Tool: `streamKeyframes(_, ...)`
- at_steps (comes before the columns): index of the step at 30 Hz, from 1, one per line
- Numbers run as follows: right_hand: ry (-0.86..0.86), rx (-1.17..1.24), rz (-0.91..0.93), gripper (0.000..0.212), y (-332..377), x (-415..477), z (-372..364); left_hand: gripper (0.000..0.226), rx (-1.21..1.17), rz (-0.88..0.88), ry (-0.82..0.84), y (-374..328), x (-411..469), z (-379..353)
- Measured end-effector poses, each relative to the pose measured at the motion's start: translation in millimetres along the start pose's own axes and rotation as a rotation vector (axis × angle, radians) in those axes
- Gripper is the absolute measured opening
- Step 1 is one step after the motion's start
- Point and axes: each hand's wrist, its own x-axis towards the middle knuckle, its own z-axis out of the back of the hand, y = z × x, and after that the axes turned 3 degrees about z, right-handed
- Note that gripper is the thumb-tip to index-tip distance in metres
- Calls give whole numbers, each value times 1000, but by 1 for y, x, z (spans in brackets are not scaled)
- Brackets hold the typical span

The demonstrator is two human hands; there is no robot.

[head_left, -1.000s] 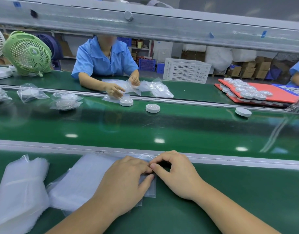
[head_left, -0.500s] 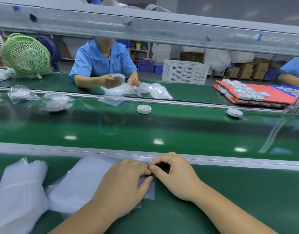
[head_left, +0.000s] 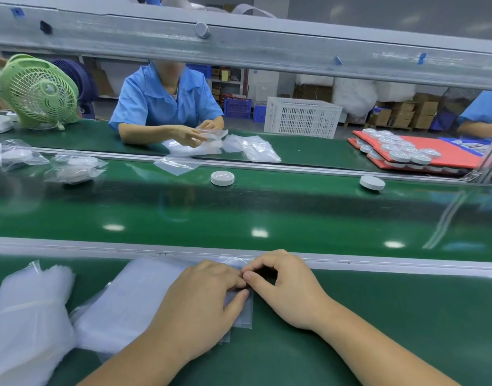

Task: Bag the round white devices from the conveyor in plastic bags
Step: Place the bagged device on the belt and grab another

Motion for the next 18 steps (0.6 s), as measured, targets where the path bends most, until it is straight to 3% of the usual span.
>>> streamKeyframes(18, -6, 13, 11, 13, -4, 0, -1, 34, -6, -2, -11, 3, 0, -5)
